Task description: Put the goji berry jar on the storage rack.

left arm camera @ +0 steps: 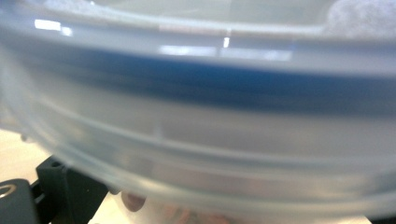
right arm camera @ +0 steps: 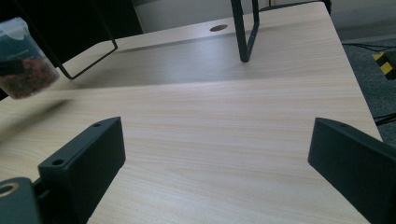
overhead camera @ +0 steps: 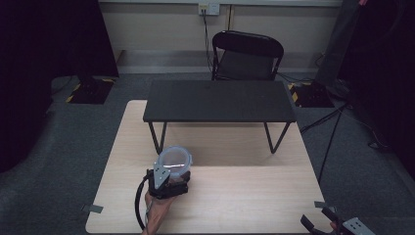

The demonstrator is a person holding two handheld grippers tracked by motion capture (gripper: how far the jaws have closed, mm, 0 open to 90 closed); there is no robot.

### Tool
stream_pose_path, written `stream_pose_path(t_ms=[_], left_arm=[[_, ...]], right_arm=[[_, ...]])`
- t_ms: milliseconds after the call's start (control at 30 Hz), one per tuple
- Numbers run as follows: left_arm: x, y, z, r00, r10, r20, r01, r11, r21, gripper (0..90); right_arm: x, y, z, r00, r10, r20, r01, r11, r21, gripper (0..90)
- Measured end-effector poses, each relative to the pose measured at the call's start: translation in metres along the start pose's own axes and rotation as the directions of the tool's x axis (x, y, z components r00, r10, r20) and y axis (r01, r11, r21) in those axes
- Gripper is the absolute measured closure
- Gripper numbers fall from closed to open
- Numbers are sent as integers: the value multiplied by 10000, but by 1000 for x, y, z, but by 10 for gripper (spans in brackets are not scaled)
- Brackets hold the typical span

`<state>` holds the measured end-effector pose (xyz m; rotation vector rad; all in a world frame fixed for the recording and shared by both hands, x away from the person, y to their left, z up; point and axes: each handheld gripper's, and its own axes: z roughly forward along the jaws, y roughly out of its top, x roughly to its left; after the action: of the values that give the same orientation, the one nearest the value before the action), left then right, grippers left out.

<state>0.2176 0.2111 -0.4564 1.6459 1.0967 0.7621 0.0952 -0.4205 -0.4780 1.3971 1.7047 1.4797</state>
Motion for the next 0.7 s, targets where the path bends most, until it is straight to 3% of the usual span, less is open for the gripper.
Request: stream_pose_path(t_ms=[33,67,100,200,233,333,367,433,467,600,700], left_arm=[[0,10,-3,9998,171,84,-170,9998,-68,21],[0,10,-3,9998,171,84,-170,9998,-68,21],[0,24,-6,9992,360,152,-359,9993,-114,21],[0,36,-9,9983,522,242,-518,9985,-175,21],[0,50,-12,9976,614,333,-604,9977,-302,21],[-1,63,-14,9968,692,401,-674,9968,-437,20],[-2,77,-16,9961,752,455,-728,9959,-528,20],[-3,82,-16,9957,790,475,-762,9954,-589,20],[-5,96,-16,9950,886,466,-847,9931,-806,20],[-7,113,-15,9939,1002,467,-950,9902,-1023,20],[-8,139,-11,9926,1137,437,-1078,9870,-1191,20]], right_arm=[[0,0,0,10000,0,0,0,10000,-2,29],[0,0,0,10000,7,0,-7,10000,-2,30],[0,0,0,10000,14,2,-14,10000,2,30],[-1,0,0,10000,25,-7,-25,10000,10,30],[-1,0,0,10000,21,-7,-21,10000,16,30],[-1,0,0,10000,19,-14,-19,10000,18,30],[-1,0,0,10000,19,-18,-19,10000,17,30],[-1,0,0,10000,19,-19,-19,10000,10,29],[-1,0,0,10000,24,-21,-24,10000,5,30],[-1,0,-1,10000,22,-24,-22,10000,-1,30],[-1,0,-1,10000,13,-25,-13,10000,-20,30]])
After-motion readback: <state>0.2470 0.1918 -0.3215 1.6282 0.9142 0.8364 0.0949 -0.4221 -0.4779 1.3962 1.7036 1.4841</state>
